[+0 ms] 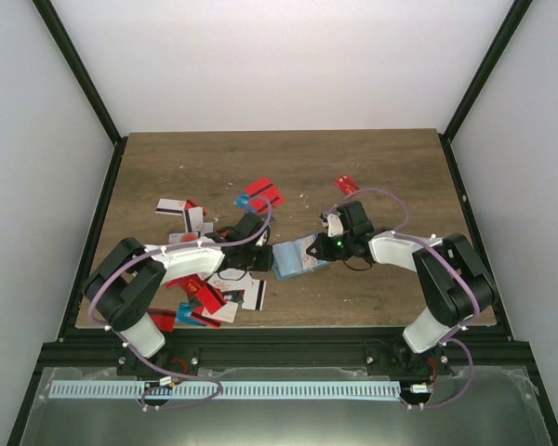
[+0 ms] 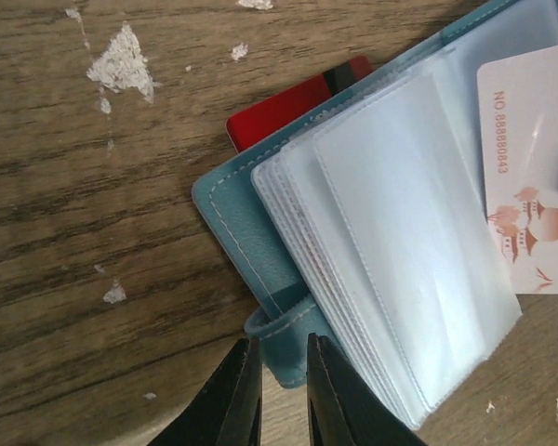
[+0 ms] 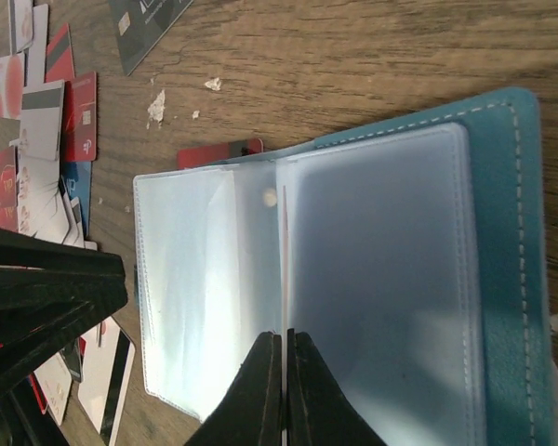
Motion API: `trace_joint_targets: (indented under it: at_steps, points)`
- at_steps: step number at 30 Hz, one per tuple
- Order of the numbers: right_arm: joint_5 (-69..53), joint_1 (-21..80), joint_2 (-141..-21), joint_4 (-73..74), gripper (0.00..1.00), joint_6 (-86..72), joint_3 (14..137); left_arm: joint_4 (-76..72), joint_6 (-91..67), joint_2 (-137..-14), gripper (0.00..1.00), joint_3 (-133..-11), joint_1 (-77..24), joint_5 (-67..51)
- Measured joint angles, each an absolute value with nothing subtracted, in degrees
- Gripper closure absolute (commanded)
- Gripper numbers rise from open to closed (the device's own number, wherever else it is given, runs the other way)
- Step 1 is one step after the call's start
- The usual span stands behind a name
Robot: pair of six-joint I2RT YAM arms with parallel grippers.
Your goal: Put the credit cards into the card holder
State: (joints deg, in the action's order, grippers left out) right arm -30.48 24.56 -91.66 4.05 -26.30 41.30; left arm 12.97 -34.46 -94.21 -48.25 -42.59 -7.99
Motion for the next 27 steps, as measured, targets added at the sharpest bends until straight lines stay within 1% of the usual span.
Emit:
trace_joint_targets:
  at_steps: [9, 17, 27]
  points:
    - [-33.98, 24.53, -94.3, 4.32, 0.99, -24.93, 43.4, 12.91, -32.47, -97.34, 0.84, -49.19, -41.12, -9.04]
    - [-39.46, 24.45, -98.02, 4.19, 0.99, -24.67, 45.65, 12.64, -29.65, -99.96, 0.85, -51.83, -40.21, -10.5]
    - [-43.86, 24.18, -100.57, 2.83, 0.99, -26.06, 46.57, 12.69, -28.47, -100.55, 0.85, -52.4, -40.03, -11.0]
